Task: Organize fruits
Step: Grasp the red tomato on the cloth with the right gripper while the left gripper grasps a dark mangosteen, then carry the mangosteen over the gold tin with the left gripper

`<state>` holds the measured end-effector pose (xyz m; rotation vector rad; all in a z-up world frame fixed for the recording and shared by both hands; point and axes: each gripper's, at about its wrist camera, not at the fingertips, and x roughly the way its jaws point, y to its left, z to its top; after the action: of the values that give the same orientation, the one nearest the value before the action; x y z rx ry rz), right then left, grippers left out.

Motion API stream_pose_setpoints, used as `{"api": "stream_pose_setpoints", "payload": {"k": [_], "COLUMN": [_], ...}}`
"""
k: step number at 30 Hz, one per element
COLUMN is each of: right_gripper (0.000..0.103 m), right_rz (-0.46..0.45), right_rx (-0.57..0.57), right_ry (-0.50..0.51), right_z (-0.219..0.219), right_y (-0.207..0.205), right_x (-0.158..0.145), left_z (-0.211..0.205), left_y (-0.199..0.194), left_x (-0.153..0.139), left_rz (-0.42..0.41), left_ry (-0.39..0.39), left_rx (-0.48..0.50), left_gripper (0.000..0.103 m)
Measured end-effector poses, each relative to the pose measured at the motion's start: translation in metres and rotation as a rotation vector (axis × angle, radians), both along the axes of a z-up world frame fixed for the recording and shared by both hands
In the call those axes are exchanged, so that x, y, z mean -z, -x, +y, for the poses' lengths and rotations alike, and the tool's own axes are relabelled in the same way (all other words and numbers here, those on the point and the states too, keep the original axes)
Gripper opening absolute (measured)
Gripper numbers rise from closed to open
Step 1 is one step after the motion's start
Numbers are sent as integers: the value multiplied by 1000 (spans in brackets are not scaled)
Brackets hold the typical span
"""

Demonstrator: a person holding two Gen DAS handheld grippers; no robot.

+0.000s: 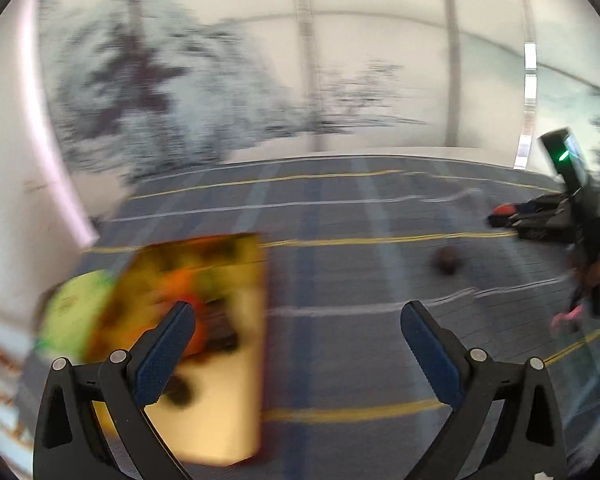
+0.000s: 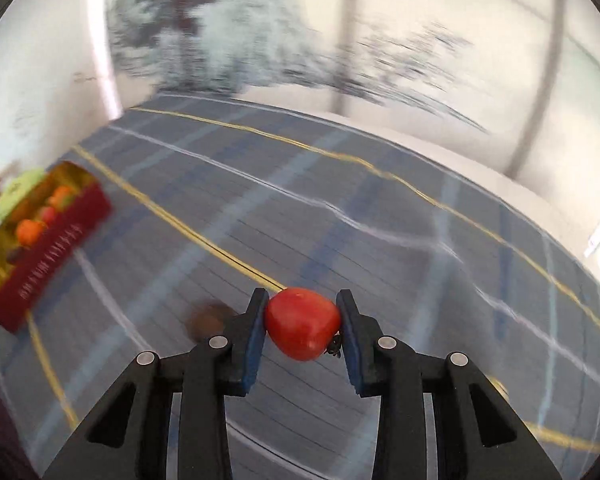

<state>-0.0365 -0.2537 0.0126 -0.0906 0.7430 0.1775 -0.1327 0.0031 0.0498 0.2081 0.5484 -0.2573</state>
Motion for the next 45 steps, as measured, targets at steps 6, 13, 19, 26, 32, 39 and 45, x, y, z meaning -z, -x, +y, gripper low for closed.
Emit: {"api": "stream_pose_setpoints", "payload": {"k": [6, 13, 19, 26, 32, 39, 45], "right_gripper": [36, 36, 36, 36, 36, 36, 36], "right_rz": [-1, 0, 2, -6, 16, 48, 66], "right_rx": [92, 95, 78, 55, 40, 47, 49], "right_ry": [-52, -109, -143, -168, -163, -170, -145], "right_z": [-51, -64, -70, -71, -68, -69, -65], "right_y": [9, 6, 9, 10, 7, 2, -2], "right_x": [21, 33, 43, 42, 45, 49, 51], "left_z": [-79, -127, -144, -162, -167, -149, -137], "left_y": [-40, -91, -120, -128, -120, -98, -74], "left_x": [11, 37, 54, 78, 82, 64, 36], "left_rz": [42, 186, 298, 336, 276, 268, 204], "left_ry": [-49, -60, -7, -28, -54, 6, -6], "left_rx": [168, 207, 204, 186, 165, 138, 99], "left_gripper": [101, 92, 78, 38, 32, 32, 32]}}
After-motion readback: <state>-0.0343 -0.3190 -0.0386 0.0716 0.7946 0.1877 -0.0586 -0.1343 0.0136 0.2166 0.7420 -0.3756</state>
